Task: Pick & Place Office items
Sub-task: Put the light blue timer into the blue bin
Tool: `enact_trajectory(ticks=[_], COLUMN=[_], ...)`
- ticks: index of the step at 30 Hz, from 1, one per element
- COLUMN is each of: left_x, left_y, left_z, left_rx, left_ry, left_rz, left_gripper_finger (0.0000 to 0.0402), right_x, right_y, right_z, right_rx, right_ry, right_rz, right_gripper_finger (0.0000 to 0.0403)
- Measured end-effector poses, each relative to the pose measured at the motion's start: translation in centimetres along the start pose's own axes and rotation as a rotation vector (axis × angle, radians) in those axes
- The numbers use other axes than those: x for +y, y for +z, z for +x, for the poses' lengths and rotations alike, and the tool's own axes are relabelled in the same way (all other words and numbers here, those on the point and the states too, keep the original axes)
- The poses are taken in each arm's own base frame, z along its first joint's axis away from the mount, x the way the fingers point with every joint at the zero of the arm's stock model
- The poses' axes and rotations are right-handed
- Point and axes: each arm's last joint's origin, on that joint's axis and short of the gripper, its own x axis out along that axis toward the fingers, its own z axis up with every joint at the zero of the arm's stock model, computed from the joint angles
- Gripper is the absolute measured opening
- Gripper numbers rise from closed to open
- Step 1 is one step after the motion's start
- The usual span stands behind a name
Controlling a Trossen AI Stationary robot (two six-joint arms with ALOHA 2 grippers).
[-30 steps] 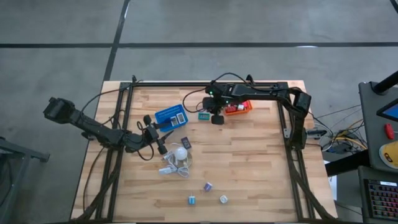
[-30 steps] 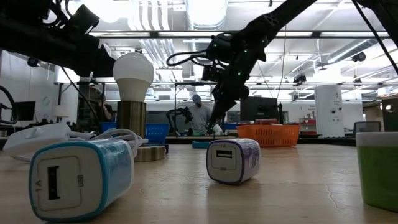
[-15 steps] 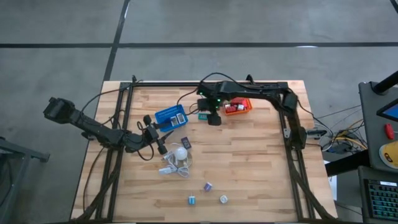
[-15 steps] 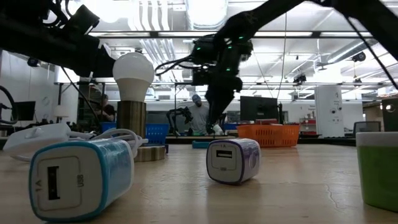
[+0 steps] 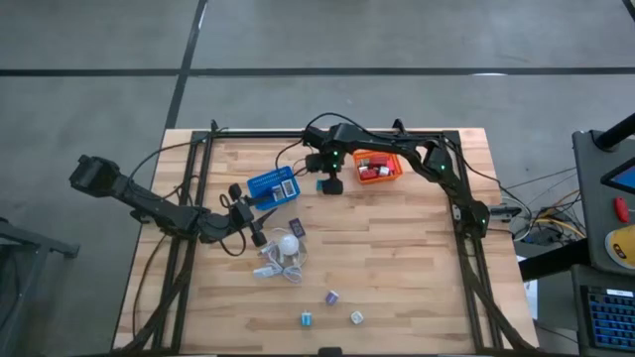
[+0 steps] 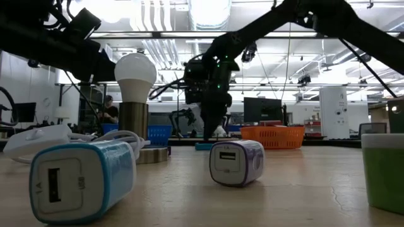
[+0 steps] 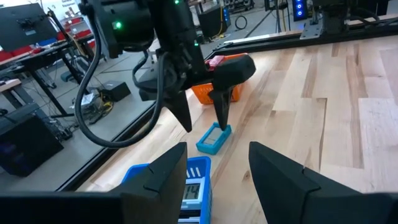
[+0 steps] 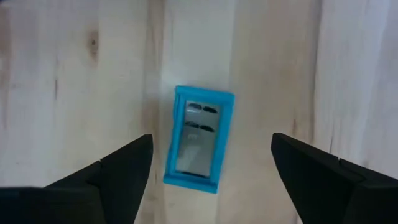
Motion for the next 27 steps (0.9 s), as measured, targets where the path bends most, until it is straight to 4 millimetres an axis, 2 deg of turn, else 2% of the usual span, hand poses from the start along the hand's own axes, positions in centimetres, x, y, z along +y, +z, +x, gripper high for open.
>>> enact_trajectory(ticks=[20, 27], left_x=[0.0, 0.0], left_y=[0.3, 0.3], left_z=[0.0, 0.0], left_rx=[-0.011, -0.014], left_ry=[-0.002, -0.003], left_rz=[-0.014, -0.020], left_gripper_finger=[0.0177, 0.0177], right_x=[0.6, 1.4], right_y=[-0.4, -1.3], right_z=[0.0, 0.7], right_rx=[0.075, 0.127], right_ry=[-0.010, 0.098], right_rz=[0.075, 0.046], right_gripper_finger=[0.0317, 0.0295])
